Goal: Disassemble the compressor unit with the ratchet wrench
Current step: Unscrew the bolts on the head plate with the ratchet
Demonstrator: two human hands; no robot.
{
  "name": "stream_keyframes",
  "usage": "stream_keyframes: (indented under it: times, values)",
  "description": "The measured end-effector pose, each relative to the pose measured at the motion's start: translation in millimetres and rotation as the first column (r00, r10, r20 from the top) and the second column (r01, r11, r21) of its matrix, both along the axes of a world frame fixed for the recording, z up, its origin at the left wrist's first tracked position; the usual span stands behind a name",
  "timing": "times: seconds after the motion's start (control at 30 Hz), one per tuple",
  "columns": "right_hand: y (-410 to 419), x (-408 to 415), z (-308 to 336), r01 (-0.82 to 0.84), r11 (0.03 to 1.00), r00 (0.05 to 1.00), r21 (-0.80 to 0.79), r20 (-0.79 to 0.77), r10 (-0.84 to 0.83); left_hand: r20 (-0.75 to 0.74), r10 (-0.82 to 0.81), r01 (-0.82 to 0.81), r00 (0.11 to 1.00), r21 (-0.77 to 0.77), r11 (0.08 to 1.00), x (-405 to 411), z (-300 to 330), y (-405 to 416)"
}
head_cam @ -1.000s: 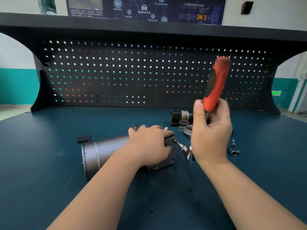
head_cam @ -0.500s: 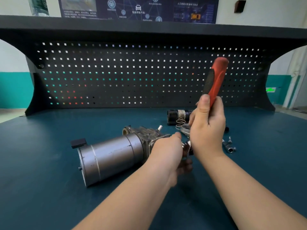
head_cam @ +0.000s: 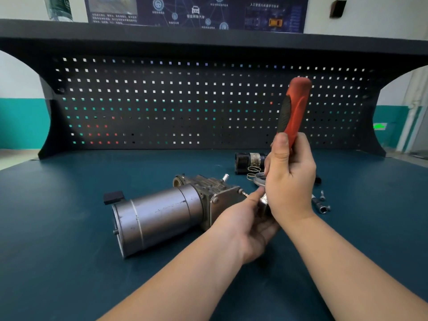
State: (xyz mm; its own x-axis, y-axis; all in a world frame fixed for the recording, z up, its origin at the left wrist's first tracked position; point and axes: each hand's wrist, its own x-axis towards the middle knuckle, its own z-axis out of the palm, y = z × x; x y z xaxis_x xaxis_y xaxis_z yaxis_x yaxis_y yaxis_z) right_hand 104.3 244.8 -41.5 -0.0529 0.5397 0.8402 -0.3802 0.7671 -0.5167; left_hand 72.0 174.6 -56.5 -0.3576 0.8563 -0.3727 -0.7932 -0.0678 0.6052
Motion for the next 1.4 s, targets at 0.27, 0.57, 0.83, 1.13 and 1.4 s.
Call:
stream_keyframes:
  times: [0.27,0.57,0.83,1.13,1.4]
  values:
    - [18.3,7.2,6.6,0.254,0.953,0.957,-0.166,0.185,-0.223,-0.083,-0.007,0.006,0.997,-0.006,1.0,-0.1,-4.1,1.9]
    - [45.2,7.0,-0.2,0.143,0.646,0.966,-0.75,0.247,0.073,-0.152,-0.007,0.009,0.988,0.011,1.0,-2.6,-8.3,7.3]
    - [16.7,11.2,11.6,-0.05,0.975,0.983,-0.217,0.163,0.087,-0.082,-0.015,0.016,0.997,0.01,1.0,-1.9,-5.1,3.5]
    - [25.6,8.1,6.7,0.252,0.934,0.945,-0.255,0.272,-0.181,-0.113,-0.027,0.03,0.993,0.027,0.999,-2.6,-7.5,5.4]
    - [45.4,10.9,0.9,0.109,0.589,0.966,-0.801,0.225,0.128,-0.113,-0.015,0.015,0.994,-0.003,1.0,-2.6,-5.5,6.3]
